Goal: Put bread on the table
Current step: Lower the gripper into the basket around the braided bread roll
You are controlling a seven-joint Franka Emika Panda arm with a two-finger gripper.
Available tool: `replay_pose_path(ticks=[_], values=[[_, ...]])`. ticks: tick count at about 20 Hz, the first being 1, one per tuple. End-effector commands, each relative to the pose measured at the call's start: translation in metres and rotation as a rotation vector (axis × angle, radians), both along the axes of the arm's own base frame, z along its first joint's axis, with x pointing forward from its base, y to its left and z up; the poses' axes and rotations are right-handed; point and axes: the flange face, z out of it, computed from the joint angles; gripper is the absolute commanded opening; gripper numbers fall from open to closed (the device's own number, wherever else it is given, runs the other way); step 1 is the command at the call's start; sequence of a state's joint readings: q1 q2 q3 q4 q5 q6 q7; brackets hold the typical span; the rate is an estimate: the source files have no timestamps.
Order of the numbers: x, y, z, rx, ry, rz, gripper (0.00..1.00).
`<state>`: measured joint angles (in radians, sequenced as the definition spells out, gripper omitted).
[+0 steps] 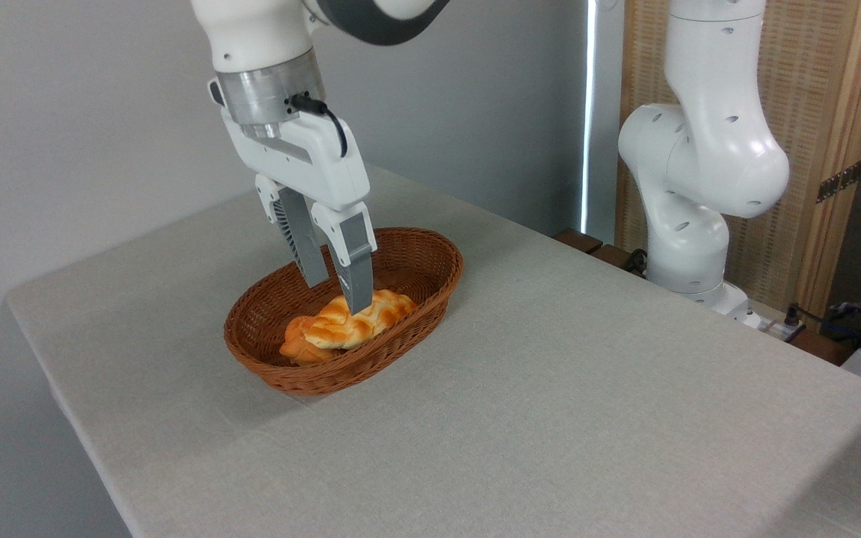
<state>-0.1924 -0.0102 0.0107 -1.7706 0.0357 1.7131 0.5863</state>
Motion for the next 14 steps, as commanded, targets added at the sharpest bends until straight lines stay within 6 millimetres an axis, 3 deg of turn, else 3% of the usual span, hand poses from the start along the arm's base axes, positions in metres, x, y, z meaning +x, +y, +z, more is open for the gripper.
replay_pose_path(ticks=[1, 10, 14], values=[[-0.001, -0.022, -0.018, -0.001, 0.035, 0.054, 1.00], [0.003, -0.071, -0.063, 0.024, 0.086, 0.146, 1.00], [0.005, -0.077, -0.076, 0.039, 0.104, 0.141, 1.00]])
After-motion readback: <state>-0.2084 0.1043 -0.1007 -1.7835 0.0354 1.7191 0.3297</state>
